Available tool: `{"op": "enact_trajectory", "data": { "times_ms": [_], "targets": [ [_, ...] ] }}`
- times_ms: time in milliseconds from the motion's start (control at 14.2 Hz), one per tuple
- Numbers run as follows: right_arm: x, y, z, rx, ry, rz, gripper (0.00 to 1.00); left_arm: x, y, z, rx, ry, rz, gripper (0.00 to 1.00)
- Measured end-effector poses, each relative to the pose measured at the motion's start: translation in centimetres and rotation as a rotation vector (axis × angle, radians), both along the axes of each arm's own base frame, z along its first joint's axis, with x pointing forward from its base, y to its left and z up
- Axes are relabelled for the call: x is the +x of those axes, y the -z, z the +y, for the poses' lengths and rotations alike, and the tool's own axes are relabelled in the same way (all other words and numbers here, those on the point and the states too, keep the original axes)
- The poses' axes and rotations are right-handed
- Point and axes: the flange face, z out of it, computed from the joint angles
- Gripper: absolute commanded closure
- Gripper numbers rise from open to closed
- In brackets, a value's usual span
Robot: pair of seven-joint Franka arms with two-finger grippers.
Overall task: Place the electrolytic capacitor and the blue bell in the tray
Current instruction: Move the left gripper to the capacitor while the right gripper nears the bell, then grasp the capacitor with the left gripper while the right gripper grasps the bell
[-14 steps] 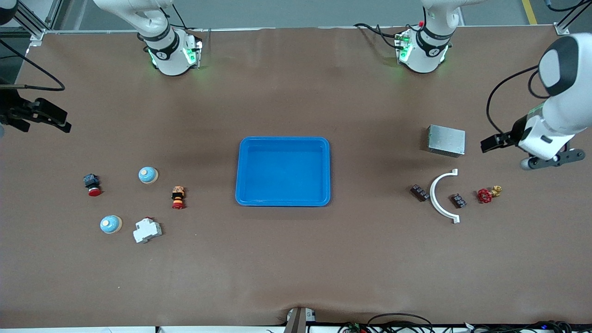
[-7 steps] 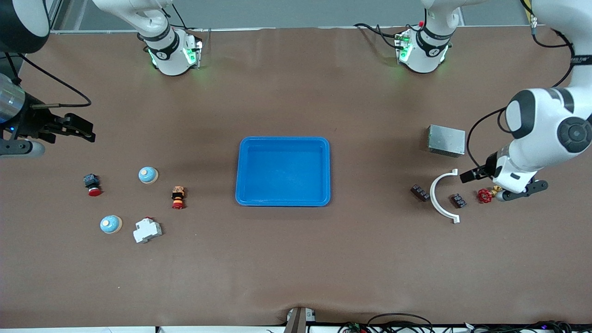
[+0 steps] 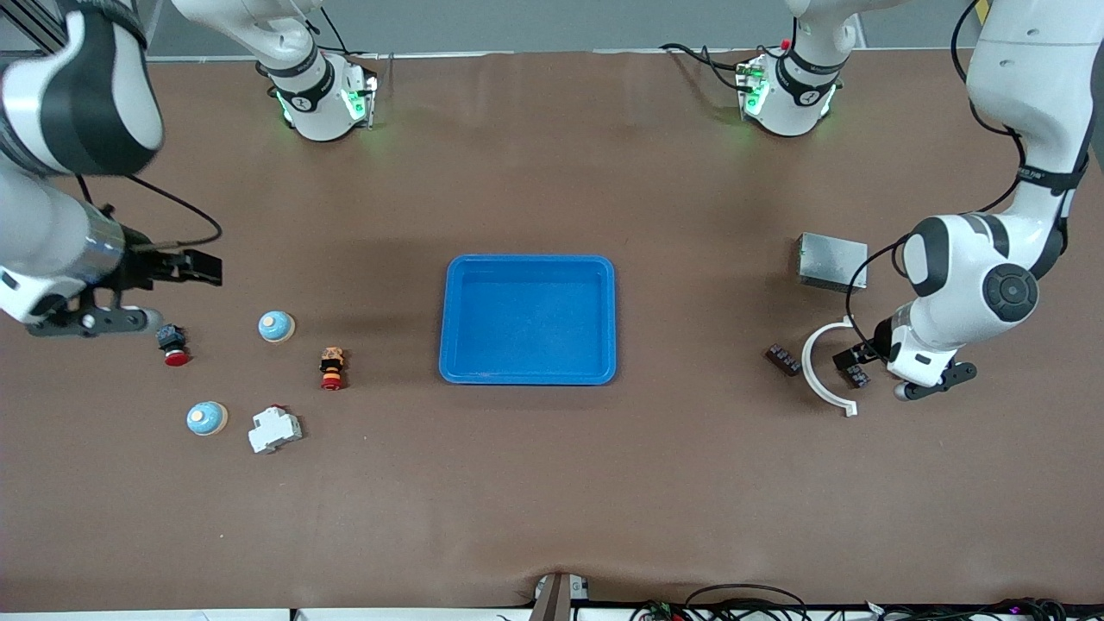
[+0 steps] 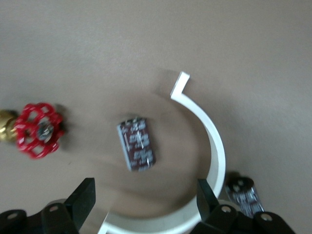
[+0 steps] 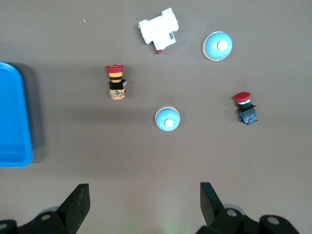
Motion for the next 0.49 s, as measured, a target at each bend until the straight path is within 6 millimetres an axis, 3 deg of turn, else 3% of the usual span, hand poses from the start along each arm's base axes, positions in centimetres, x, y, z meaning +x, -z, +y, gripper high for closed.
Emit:
{"op": "enact_trajectory", "data": {
  "times_ms": [141, 353, 494],
  "targets": [
    [0.6, 4.0, -0.2, -0.007, -0.002, -0.002, 0.0, 0.1, 1.7, 0.3, -0.004, -0.008, -0.01, 0.18],
    [0.4, 9.5, -1.7, -0.002, -0.02, -0.043, 0.0, 0.6, 2.3, 0.5, -0.006, -0.021, -0.018, 0.36],
    [-0.1, 12.1, -3.3, 0.006, -0.041, -0.07, 0.0, 0.9, 2.5, 0.7, -0.007, -0.025, -0.022, 0.61]
  ]
}}
